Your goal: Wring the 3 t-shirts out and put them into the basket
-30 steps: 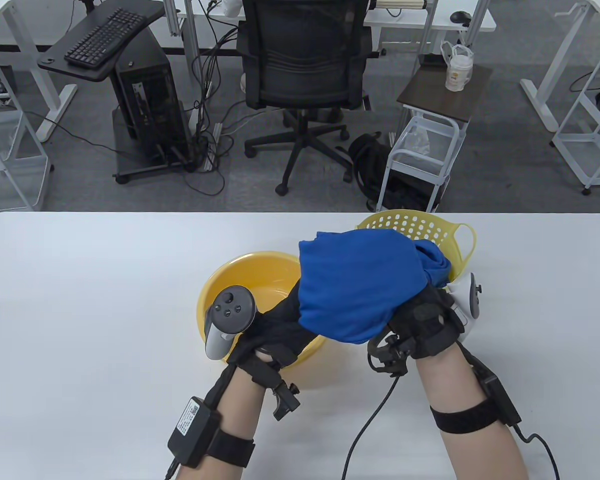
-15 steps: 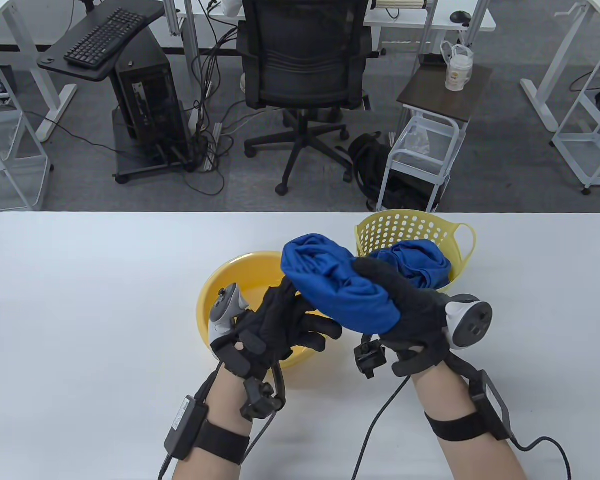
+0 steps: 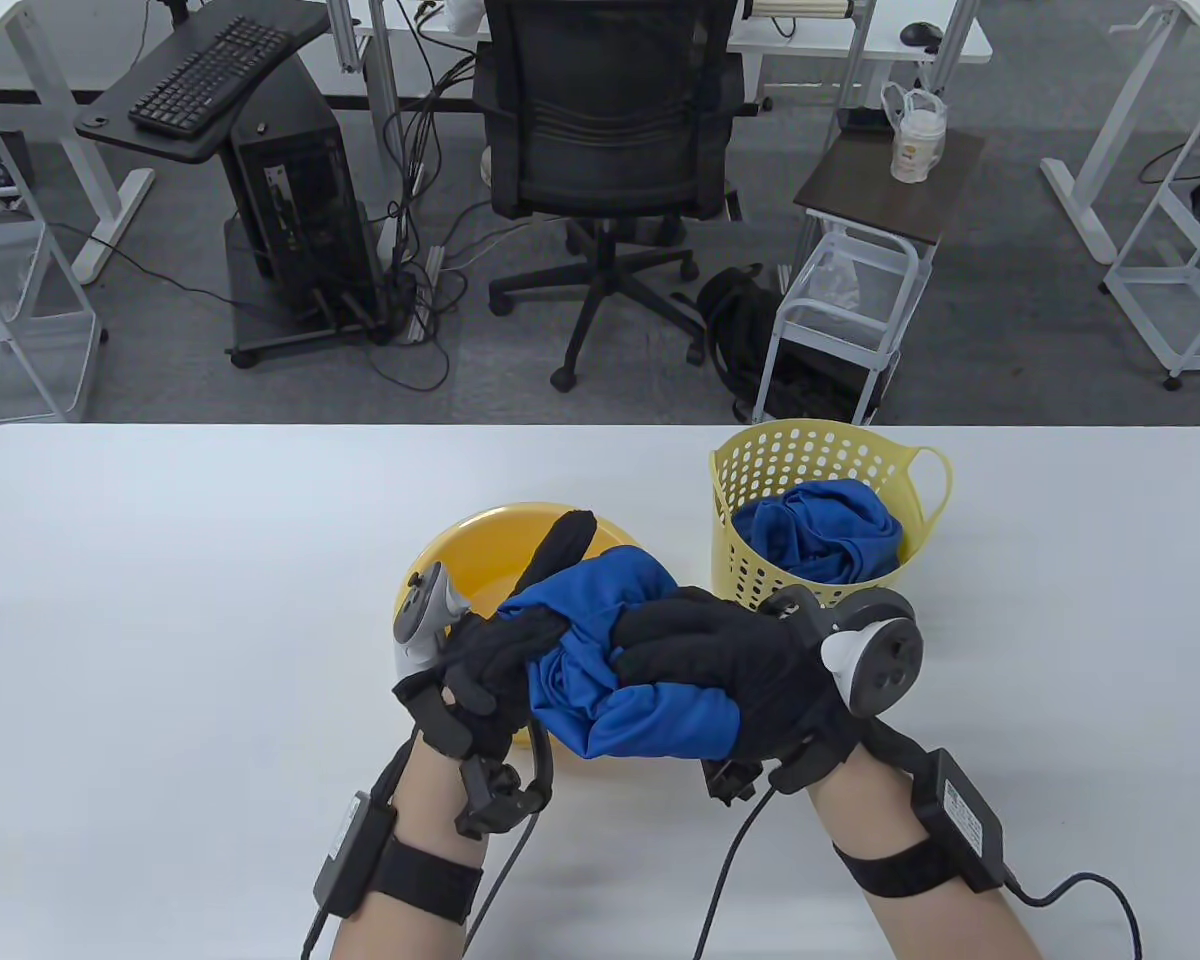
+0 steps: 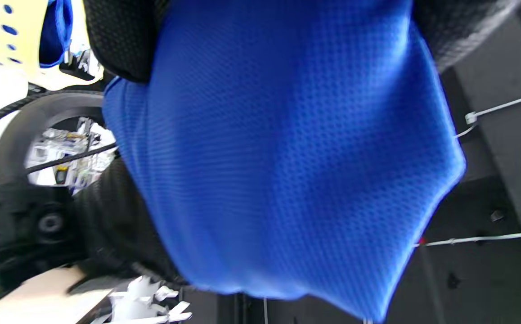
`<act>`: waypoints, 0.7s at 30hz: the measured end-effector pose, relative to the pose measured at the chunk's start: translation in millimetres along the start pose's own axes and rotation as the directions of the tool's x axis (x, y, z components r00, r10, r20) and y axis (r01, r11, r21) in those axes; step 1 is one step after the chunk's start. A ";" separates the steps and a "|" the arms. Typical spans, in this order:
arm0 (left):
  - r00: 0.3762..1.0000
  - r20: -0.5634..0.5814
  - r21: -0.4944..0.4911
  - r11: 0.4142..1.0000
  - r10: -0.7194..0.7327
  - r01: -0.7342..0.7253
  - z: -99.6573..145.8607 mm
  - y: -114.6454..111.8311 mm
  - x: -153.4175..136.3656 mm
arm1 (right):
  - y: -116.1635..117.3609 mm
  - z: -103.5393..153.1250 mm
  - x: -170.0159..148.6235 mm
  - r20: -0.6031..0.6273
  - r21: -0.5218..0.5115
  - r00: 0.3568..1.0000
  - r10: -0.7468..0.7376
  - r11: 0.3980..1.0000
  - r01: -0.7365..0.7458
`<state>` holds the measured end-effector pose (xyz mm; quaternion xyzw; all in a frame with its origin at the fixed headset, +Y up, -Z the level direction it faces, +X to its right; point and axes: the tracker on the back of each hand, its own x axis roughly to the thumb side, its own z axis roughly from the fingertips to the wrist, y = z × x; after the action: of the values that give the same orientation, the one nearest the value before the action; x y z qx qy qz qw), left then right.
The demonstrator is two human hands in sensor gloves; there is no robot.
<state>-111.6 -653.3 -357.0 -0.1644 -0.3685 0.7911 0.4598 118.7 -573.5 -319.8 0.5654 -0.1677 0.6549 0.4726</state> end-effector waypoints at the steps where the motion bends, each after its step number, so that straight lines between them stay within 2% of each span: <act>1: 1.000 0.009 0.032 0.999 -0.005 0.005 0.7 1.1 1.4 | -0.5 0.3 1.5 -0.002 -0.009 1.000 0.015 1.000 -0.015; 3: 0.997 0.071 0.115 0.993 0.004 -0.012 1.9 3.7 6.4 | -4.3 4.1 7.0 -0.001 -0.181 0.997 0.079 0.980 -0.078; 4: 0.995 0.099 0.130 0.991 0.017 -0.030 2.2 3.4 11.2 | -7.8 4.5 7.1 -0.026 -0.290 0.994 0.111 0.950 -0.114; 5: 0.994 0.109 0.122 0.992 0.002 -0.015 2.2 0.9 15.8 | -10.5 6.2 3.4 -0.080 -0.343 0.993 0.092 0.932 -0.114; 6: 0.994 0.105 0.119 0.993 -0.024 0.012 2.4 -0.8 18.4 | -11.8 8.2 -1.4 -0.124 -0.370 0.991 0.041 0.925 -0.085; 8: 0.992 0.106 0.134 0.989 -0.073 0.058 2.8 -5.6 22.3 | -13.0 13.4 -18.0 -0.217 -0.431 0.961 -0.171 0.900 0.063; 9: 0.990 0.104 0.136 0.988 -0.092 0.077 2.8 -10.2 24.6 | -13.0 17.1 -29.5 -0.292 -0.457 0.908 -0.301 0.878 0.144; 10: 0.986 0.090 0.127 0.984 -0.137 0.125 1.6 -16.7 29.2 | -12.6 21.6 -40.0 -0.371 -0.451 0.838 -0.400 0.867 0.214; 12: 0.955 0.062 0.122 0.952 -0.290 0.282 1.7 -24.1 37.7 | -13.7 24.7 -50.5 -0.416 -0.433 0.752 -0.511 0.838 0.331; 15: 0.902 0.031 0.097 0.900 -0.430 0.426 2.2 -32.9 46.1 | -17.3 27.8 -59.8 -0.488 -0.389 0.661 -0.570 0.820 0.419; 19: 0.809 -0.003 0.093 0.805 -0.588 0.586 1.4 -46.7 49.6 | -21.2 36.9 -73.4 -0.530 -0.431 0.566 -0.631 0.776 0.461; 21: 0.738 -0.058 0.124 0.728 -0.673 0.674 0.5 -54.1 49.3 | -24.8 40.6 -76.3 -0.574 -0.430 0.586 -0.572 0.820 0.378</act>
<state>-105.0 -595.2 -313.0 0.0085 -0.3458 0.5934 0.7268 155.8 -624.6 -383.8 0.2409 0.0915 0.6344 0.7288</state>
